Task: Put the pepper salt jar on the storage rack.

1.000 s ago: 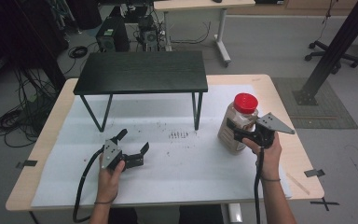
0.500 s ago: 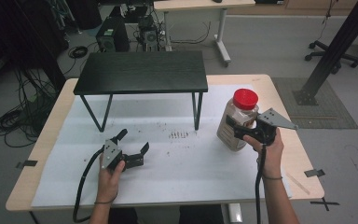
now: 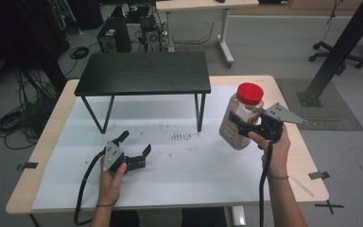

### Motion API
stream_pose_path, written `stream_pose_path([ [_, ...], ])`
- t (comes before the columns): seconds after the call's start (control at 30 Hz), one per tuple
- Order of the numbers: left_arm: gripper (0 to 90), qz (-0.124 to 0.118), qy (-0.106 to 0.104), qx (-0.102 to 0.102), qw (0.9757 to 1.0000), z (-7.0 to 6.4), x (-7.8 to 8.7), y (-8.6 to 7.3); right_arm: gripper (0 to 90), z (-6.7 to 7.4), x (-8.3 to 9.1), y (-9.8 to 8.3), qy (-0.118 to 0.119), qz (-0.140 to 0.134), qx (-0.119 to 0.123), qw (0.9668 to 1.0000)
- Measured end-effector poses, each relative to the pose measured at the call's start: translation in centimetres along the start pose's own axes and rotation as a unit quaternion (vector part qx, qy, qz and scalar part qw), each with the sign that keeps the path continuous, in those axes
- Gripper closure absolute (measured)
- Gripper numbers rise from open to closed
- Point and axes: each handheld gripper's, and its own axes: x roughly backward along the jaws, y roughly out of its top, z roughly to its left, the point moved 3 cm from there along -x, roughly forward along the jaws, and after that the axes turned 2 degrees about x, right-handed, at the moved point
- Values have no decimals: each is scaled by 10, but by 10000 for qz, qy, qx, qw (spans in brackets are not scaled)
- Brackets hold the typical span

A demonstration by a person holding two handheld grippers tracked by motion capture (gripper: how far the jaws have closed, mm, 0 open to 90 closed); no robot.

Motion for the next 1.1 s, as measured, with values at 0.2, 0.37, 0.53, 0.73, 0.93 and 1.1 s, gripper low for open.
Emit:
stream_pose_path([
  [0.2, 2, 4, 2, 11, 10000, 0, 0, 0, 248, 1, 0, 10, 39, 22, 31, 10000],
  [0.37, 2, 5, 0, 22, 10000, 0, 0, 0, 248, 2, -1, 20, 56, -8, 28, 10000],
  [0.53, 2, 4, 2, 8, 10000, 1, 0, 0, 248, 2, -1, 31, 51, -32, 54, 10000],
  [0.73, 3, 11, -4, 18, 10000, 0, 0, 0, 248, 1, -3, 46, 101, -18, 45, 9999],
  [0.93, 3, 14, -7, 20, 10000, 0, 0, 0, 248, 0, -4, 60, 136, -57, 18, 9999],
  [1.1, 3, 5, -1, 19, 10000, 0, 0, 0, 249, 1, -4, 69, 162, -72, 26, 9998],
])
